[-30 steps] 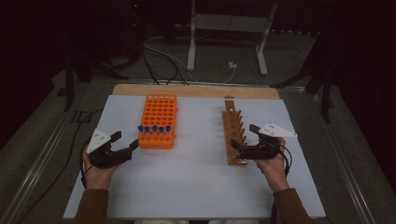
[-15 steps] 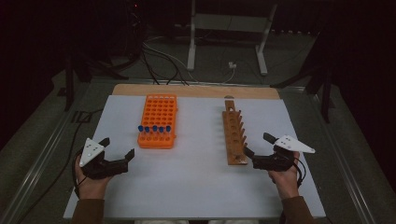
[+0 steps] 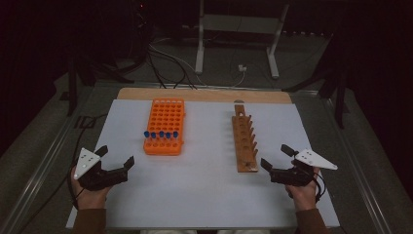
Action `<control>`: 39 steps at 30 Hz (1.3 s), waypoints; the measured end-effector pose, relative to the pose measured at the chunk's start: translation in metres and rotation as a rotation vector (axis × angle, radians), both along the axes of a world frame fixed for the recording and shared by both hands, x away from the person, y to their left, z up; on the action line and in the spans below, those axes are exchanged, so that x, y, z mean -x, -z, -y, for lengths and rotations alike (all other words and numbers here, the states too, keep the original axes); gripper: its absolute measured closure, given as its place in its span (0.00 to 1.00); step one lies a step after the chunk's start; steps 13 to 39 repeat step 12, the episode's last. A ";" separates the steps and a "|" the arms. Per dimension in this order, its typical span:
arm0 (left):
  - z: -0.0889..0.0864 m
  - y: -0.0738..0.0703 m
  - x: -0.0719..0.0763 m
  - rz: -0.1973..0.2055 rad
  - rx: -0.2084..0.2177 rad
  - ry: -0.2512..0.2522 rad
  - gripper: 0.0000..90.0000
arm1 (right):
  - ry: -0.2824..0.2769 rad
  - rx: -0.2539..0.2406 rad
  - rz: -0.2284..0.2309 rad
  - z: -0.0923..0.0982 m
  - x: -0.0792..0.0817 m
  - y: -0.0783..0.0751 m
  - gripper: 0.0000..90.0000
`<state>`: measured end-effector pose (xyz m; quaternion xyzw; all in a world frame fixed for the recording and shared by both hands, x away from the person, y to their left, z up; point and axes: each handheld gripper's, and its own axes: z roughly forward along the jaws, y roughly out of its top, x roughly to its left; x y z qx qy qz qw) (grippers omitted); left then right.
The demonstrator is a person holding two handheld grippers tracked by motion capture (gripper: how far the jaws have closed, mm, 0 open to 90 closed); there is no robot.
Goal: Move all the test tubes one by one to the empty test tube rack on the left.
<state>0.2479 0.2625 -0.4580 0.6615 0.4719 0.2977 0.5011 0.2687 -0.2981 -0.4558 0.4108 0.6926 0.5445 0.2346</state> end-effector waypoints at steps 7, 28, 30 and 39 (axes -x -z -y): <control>0.000 0.001 0.000 0.000 -0.004 0.001 0.01 | 0.014 -0.011 0.004 0.007 0.005 0.002 0.02; 0.000 0.002 0.001 -0.004 -0.001 -0.006 0.01 | 0.013 -0.004 -0.003 0.006 0.006 0.005 0.02; 0.000 0.002 0.001 -0.004 -0.001 -0.006 0.01 | 0.013 -0.004 -0.003 0.006 0.006 0.005 0.02; 0.000 0.002 0.001 -0.004 -0.001 -0.006 0.01 | 0.013 -0.004 -0.003 0.006 0.006 0.005 0.02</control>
